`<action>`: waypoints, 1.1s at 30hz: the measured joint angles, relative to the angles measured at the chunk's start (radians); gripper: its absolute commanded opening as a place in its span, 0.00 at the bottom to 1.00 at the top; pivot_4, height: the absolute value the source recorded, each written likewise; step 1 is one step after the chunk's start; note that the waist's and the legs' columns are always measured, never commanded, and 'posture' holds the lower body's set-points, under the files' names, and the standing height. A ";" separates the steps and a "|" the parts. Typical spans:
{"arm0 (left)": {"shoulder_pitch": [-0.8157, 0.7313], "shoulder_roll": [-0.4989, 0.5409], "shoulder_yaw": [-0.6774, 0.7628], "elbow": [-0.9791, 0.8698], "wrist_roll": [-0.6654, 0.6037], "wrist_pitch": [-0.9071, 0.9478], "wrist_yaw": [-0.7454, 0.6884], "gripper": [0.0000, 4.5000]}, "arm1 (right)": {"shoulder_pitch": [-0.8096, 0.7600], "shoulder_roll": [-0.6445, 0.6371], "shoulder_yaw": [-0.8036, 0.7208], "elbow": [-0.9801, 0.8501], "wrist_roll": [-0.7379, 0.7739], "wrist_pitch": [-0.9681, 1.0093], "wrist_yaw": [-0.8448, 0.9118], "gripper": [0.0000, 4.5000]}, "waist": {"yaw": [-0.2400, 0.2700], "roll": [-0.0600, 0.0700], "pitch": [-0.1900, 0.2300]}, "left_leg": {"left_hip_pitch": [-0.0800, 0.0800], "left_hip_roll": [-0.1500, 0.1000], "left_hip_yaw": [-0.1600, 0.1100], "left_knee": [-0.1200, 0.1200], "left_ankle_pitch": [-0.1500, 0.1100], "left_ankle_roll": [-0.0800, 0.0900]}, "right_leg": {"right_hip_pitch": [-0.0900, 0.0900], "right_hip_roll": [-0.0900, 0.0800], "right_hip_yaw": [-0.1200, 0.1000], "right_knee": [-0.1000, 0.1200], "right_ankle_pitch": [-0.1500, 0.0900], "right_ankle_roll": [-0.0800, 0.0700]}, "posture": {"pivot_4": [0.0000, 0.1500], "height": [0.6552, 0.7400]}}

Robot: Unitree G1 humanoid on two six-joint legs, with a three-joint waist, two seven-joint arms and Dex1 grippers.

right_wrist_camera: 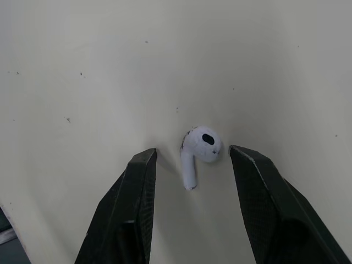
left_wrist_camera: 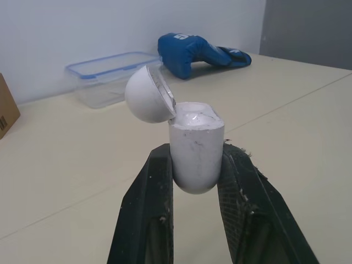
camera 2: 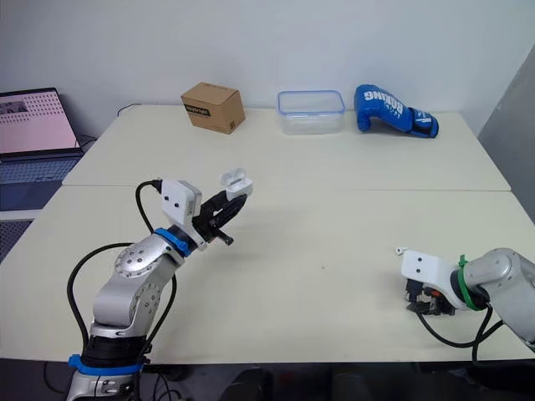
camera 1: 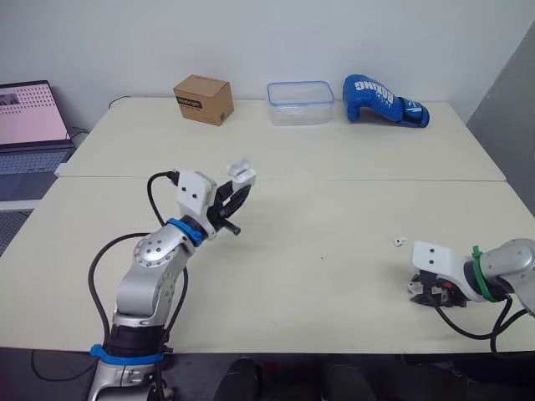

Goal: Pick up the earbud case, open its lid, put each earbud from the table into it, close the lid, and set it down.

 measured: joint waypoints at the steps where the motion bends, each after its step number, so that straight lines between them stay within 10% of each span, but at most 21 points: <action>1: 0.008 -0.009 -0.008 -0.010 0.003 0.007 0.008 0.16 | 0.000 -0.004 0.003 -0.005 -0.002 0.003 0.003 0.48 | 0.000 0.000 0.000 | 0.000 0.000 0.000 0.000 0.000 0.000 | 0.000 0.000 0.000 0.000 0.000 0.000 | 1.00 1.00; 30: 0.075 -0.036 -0.013 -0.066 0.002 0.014 0.054 0.16 | -0.122 0.016 0.118 0.004 -0.063 0.022 0.022 0.48 | 0.000 0.000 0.000 | 0.000 0.000 0.000 0.000 0.000 0.000 | 0.000 0.000 0.000 0.000 0.000 0.000 | 1.00 1.00; 33: 0.075 -0.036 -0.013 -0.065 0.002 0.014 0.053 0.16 | -0.110 0.014 0.110 0.003 -0.063 0.014 0.024 0.34 | 0.001 0.000 0.000 | 0.000 0.000 0.000 0.000 0.000 0.000 | 0.000 0.000 0.000 0.000 0.000 0.000 | 1.00 1.00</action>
